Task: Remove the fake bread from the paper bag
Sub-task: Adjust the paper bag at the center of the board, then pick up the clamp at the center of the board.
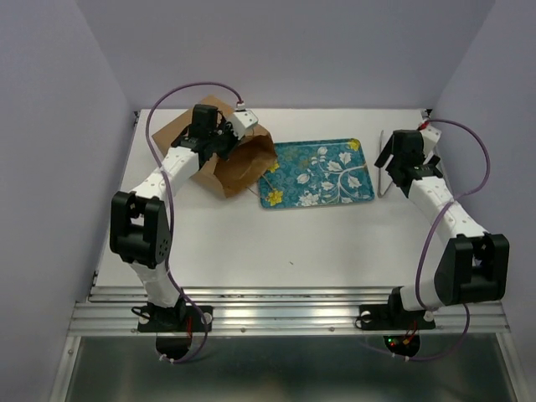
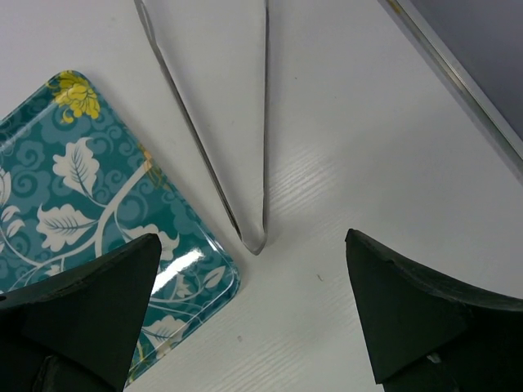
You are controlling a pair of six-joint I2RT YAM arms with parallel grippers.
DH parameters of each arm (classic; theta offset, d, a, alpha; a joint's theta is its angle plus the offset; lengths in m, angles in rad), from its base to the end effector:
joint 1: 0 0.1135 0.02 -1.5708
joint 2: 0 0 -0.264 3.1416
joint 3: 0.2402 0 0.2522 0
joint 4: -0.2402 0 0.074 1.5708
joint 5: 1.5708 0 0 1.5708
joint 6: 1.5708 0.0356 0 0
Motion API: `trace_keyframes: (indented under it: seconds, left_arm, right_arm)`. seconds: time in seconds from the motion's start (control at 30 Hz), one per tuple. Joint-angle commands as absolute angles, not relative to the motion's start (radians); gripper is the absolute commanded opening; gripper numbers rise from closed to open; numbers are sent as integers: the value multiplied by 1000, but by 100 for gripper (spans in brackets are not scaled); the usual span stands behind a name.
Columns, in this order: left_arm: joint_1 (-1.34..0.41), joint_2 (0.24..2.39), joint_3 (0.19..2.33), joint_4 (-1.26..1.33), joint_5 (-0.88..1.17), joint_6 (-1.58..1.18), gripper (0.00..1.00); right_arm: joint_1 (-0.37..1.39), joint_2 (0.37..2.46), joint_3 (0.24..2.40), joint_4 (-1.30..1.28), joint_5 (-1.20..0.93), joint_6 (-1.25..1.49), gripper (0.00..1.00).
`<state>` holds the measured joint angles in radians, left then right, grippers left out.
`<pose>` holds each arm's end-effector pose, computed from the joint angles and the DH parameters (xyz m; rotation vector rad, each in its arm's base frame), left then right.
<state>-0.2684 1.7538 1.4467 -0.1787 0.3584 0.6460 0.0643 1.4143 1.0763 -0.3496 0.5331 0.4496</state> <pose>0.3964 -0.1220 0.3061 1.0863 1.7099 -0.1305 0.3112 0.0019 0.2832 0.6832 2.0547 -0.3091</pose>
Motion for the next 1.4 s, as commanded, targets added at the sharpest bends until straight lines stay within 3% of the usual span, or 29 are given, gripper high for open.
trace_keyframes:
  seconds: [0.0,0.33,1.37]
  left_arm:
    - [-241,1661,1384,-83,344,640,0]
    - [-241,1540,1218,49,311,644,0]
    - [-242,1460,1146,115,333,635,0]
  right_arm:
    - [46,1416,1105,-302,520,465,100]
    - [-41,1520,1026,-144,220,408,100]
    - [-92,2065,1391,-103,293,272,100]
